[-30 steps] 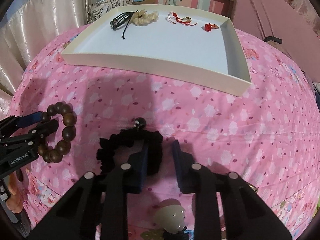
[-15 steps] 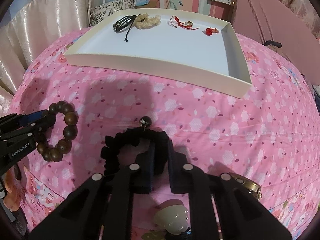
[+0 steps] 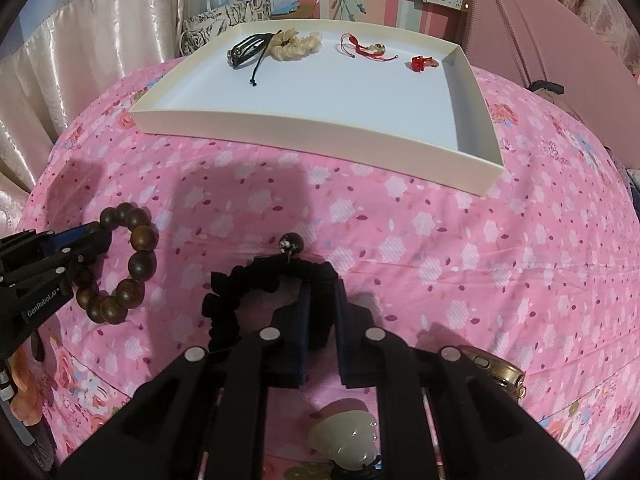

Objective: Organize jewelry
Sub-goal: 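Grasp the wooden bead bracelet with the left gripper while the right gripper grasps the black scrunchie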

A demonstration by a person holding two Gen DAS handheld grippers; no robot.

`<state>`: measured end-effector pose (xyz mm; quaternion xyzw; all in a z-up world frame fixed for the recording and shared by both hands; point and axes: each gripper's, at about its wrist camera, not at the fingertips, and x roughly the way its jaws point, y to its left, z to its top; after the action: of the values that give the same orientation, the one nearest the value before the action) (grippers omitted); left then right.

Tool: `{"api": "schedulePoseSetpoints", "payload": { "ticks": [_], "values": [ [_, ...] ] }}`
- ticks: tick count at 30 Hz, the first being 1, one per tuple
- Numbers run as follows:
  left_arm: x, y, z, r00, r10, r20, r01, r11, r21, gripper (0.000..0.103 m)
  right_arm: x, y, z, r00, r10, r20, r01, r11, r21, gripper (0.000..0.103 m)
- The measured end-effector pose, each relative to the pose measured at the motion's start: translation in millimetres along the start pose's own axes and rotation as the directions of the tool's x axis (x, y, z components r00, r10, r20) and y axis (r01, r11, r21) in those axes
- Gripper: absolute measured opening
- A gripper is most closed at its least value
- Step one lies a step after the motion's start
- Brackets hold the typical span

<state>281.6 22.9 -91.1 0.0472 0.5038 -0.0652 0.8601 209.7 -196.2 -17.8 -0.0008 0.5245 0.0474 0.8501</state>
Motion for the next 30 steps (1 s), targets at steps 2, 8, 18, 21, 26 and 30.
{"api": "schedulePoseSetpoints", "payload": {
  "ticks": [2,8,18,21,26,30],
  "values": [
    [-1,2,-1,1.0,-0.013,0.0,0.013,1.0,-0.01,0.018,0,0,0,1.0,0.002,0.001,-0.002,1.0,0.002,0.011],
    [-7,4,-2,0.999,-0.037,0.016,0.037,0.999,-0.018,0.018,-1,1,0,1.0,0.006,0.005,-0.007,1.0,0.007,0.009],
    [-32,-2,-6,0.996,-0.055,0.067,0.055,0.998,-0.005,0.017,-11,-4,3,0.999,0.037,0.023,-0.038,0.999,0.028,0.008],
    [-46,-8,-4,0.993,-0.065,0.097,0.065,0.998,0.011,0.018,-16,-7,7,0.998,0.049,0.036,-0.051,0.998,0.039,0.008],
    [-60,-15,1,0.99,-0.085,0.116,0.082,0.996,0.028,0.018,-23,-9,12,0.997,0.059,0.055,-0.061,0.998,0.035,0.008],
    [-68,-18,9,0.988,-0.093,0.12,0.09,0.996,0.023,0.018,-32,-14,20,0.994,0.063,0.084,-0.066,0.997,0.042,0.008]
  ]
}}
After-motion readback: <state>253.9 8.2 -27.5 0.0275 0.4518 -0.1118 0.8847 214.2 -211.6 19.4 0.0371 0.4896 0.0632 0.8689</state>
